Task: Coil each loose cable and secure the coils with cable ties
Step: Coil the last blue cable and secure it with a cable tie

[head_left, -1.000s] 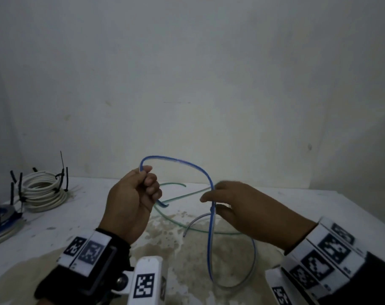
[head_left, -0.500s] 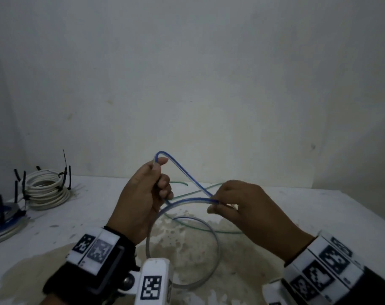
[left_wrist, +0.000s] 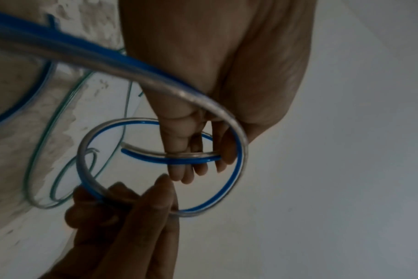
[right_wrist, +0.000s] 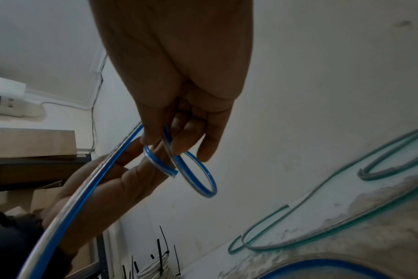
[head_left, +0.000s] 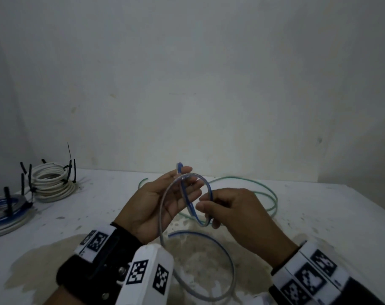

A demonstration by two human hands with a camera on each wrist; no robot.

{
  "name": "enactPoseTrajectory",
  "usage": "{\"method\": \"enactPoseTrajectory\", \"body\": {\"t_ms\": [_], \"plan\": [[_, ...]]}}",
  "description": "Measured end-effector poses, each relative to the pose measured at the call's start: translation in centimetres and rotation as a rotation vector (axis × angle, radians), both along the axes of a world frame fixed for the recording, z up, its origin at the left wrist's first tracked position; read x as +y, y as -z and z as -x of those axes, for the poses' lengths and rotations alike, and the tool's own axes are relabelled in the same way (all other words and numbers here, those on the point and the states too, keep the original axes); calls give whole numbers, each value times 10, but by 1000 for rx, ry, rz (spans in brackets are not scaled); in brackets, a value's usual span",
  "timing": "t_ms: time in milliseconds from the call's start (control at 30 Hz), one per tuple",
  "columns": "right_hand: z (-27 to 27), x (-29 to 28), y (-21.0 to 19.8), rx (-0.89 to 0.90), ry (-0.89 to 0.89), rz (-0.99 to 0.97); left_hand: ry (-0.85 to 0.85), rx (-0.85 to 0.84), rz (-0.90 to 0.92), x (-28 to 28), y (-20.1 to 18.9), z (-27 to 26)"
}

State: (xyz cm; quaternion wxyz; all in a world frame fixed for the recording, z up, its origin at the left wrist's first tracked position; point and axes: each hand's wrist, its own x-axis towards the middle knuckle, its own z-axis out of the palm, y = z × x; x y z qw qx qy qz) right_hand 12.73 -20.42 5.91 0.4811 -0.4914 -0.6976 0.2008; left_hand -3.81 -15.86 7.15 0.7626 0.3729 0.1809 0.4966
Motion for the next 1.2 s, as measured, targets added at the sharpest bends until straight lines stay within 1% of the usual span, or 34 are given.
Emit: {"method": "enactPoseTrajectory", "body": {"t_ms": [167,300,400,467,567,600,633,733,767,800,833,867,900,933,967,1000,1033,1067,1100,1133,1200], "plan": [[2,0,0,8,-49,99,85,-33,46,-2,1,-6],[3,2,1,-18,-22,88,127,-56,49,-4,2,-10],[3,1,2,-30,-17,80,113,-18,49,-3,2,-8],[0,0,1,-37,1,66,12,75,44,3,3,-6],[-6,4,1,-16,50,74,-313,340,-16,13,11,-6],[-7,6,2,-5,58,85,-383,439,-70,13,12,-7],[-8,8,3,-2,60,95,-418,530,-126,13,12,-8],[-6,8,5,-36,54,109,-463,768,-235,12,12,-9],[-6,7,6,-42,59,106,-532,844,-273,11,11,-7],[-7,7,7,-40,68,101,-645,911,-335,11,11,-5],[-8,7,7,-34,81,93,-769,946,-422,9,11,-3],[-9,8,8,-27,96,82,-843,943,-510,7,11,-2],[-9,9,8,-18,114,67,-828,931,-581,5,12,-3],[-9,11,8,-10,138,49,-735,906,-600,1,13,-7],[-9,12,8,-3,160,30,-587,872,-553,-3,14,-13],[-8,13,7,4,175,11,-422,822,-463,-5,17,-20],[-6,13,7,10,180,-4,-287,758,-369,-7,17,-26],[-3,13,7,11,179,-15,-191,697,-312,-7,19,-31],[-2,13,8,13,179,-27,-133,637,-300,-7,20,-36],[-1,13,9,18,184,-37,-111,571,-306,-5,23,-39],[-1,12,9,43,187,-35,-145,465,-307,-2,25,-44]]}}
